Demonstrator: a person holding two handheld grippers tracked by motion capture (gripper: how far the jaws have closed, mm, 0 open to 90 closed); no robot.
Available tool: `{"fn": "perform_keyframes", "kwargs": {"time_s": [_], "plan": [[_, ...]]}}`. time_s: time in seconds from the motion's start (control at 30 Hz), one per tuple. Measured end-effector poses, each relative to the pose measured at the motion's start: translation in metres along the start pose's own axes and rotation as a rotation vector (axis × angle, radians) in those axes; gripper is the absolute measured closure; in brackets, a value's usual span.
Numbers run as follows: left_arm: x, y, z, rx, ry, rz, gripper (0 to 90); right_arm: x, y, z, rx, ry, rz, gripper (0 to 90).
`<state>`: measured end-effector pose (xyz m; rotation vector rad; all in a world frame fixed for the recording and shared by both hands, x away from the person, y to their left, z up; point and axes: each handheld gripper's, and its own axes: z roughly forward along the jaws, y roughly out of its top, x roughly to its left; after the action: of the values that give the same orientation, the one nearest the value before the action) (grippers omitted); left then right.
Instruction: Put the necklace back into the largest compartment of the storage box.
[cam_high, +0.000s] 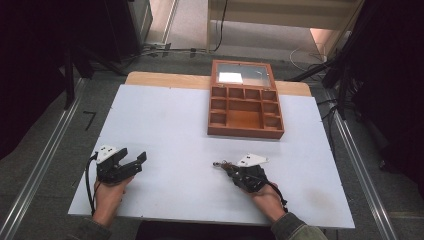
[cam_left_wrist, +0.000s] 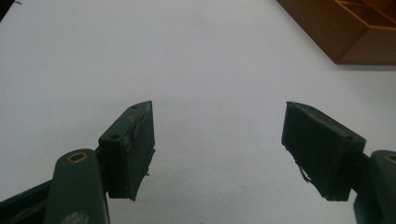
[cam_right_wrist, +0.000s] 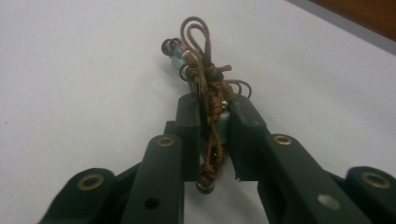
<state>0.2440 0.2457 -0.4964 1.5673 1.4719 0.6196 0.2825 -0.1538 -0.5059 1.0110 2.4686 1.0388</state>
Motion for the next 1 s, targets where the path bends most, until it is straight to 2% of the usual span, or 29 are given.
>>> {"fn": "perform_keyframes", "kwargs": {"time_s": [0.2, 0.4, 1.0], "plan": [[0.000, 0.000, 0.000, -0.003, -0.002, -0.002, 25.4, 0.000, 0.000, -0.002, -0.013, 0.005, 0.005, 74.6], [0.000, 0.000, -0.001, -0.004, -0.005, -0.003, 25.4, -0.002, 0.002, -0.010, -0.040, 0.015, 0.034, 74.6], [-0.001, 0.000, -0.001, -0.005, -0.005, -0.004, 25.4, -0.011, 0.003, -0.027, -0.074, 0.017, 0.086, 74.4]]}}
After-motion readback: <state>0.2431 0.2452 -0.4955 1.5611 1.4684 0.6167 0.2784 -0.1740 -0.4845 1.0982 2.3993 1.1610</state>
